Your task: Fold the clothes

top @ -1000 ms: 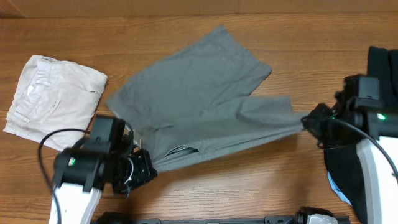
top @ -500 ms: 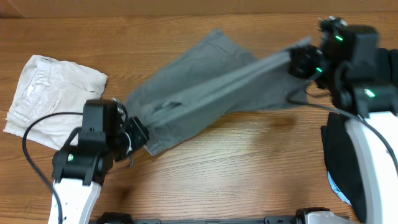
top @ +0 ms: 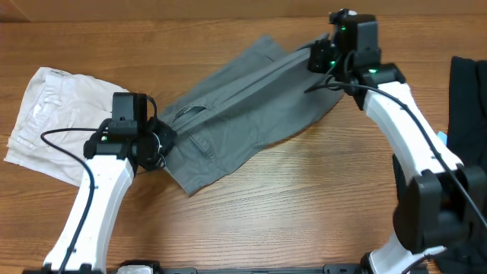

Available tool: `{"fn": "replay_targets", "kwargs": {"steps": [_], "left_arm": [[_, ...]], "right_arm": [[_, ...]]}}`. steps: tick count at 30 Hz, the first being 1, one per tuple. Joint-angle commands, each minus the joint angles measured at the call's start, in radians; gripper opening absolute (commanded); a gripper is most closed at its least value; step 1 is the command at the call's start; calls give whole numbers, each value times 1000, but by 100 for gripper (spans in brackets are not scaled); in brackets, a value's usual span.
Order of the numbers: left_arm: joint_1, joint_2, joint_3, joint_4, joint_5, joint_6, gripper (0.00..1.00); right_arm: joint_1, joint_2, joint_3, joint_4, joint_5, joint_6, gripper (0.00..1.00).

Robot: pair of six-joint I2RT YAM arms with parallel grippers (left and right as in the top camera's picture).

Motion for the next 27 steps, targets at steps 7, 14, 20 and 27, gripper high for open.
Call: {"fn": "replay_targets", "kwargs": {"steps": [7, 14, 20, 27], "left_arm": [[22, 108, -4, 56, -92, -78, 4], [32, 109, -4, 81, -129, -76, 77], [148, 78, 47, 184, -87, -18, 78], [153, 75, 118, 118, 111, 189, 68]], "right_arm": [[32, 91, 30, 156, 66, -11, 4], [74, 131, 30, 289, 8, -34, 81], [31, 76, 44, 137, 226, -52, 100], [-116, 44, 28, -279, 167, 55, 100]]}}
